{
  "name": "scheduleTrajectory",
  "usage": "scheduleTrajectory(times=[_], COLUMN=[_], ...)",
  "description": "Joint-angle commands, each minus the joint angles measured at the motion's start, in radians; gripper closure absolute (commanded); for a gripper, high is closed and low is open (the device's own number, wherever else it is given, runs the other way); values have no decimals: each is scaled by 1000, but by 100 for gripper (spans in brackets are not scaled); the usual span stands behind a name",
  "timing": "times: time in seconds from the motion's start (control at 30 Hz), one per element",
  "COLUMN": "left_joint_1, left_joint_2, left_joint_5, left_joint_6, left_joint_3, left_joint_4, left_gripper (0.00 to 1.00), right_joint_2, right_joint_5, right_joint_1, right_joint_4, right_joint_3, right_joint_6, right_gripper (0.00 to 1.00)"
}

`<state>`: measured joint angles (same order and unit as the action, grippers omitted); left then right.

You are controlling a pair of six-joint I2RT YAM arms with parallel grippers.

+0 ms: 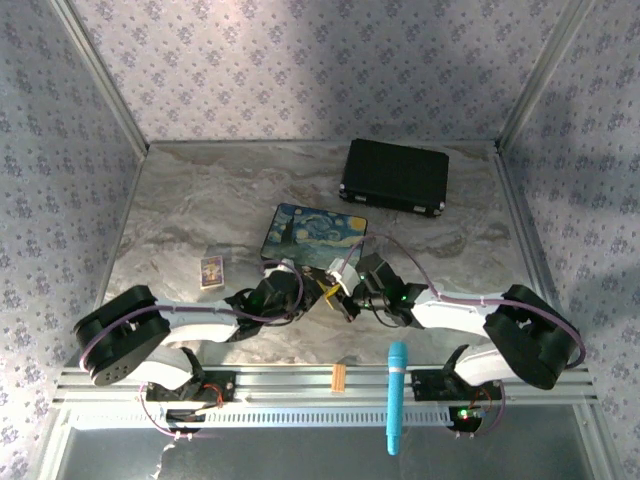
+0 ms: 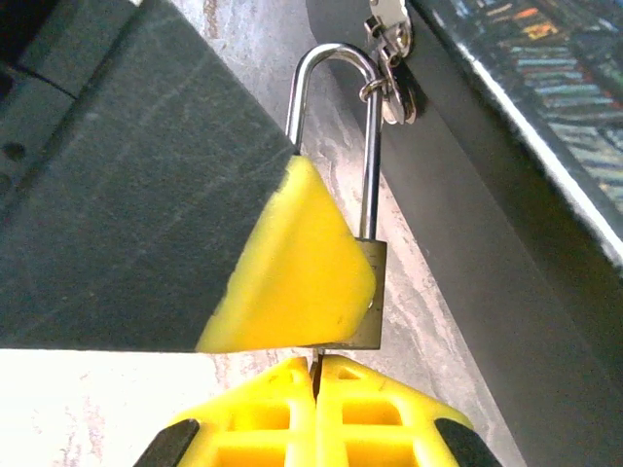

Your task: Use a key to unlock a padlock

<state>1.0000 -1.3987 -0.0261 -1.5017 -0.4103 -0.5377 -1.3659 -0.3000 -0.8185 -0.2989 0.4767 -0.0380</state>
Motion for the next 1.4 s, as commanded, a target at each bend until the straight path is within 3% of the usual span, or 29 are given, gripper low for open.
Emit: scheduleTrajectory(times=[0.0,0.1,0.23,0.5,0.57,0.63,0.7,0.87,0.97,1.17,1.37], left_joint_1=[20,20,20,20,20,20,22,22,22,19,17], left_joint_2=[27,21,8,-29,-34,-37,-38,-48,-55,-79,-116], left_joint_5=[32,38,49,65,64,67,62,46,48,39,39], left_joint_6=[14,10,9,-4,-8,-9,-10,-29,-32,-23,-21], left_joint_3=[14,10,-5,-18,-18,-18,-17,3,2,-14,-37], left_joint_4=[-48,-47,-42,-64,-66,-62,-55,-72,-73,-66,-64], left_gripper=[100,100,100,100,100,100,100,100,100,100,100], right_joint_2=[-10,-30,-17,-89,-97,-89,-79,-37,-3,136,362], right_joint_5=[-27,-18,304,616,535,330,231,174,170,184,293], right_joint_1=[77,84,-74,-225,-205,-132,-88,-36,1,-9,-2], right_joint_4=[-64,-62,16,132,116,42,-5,-27,12,69,216], right_joint_3=[-24,-13,16,122,120,84,56,5,-14,-66,-105], right_joint_6=[-109,-147,-29,-7,-37,-82,-142,-192,-221,-243,-364], right_gripper=[96,100,100,100,100,100,97,90,71,48,22])
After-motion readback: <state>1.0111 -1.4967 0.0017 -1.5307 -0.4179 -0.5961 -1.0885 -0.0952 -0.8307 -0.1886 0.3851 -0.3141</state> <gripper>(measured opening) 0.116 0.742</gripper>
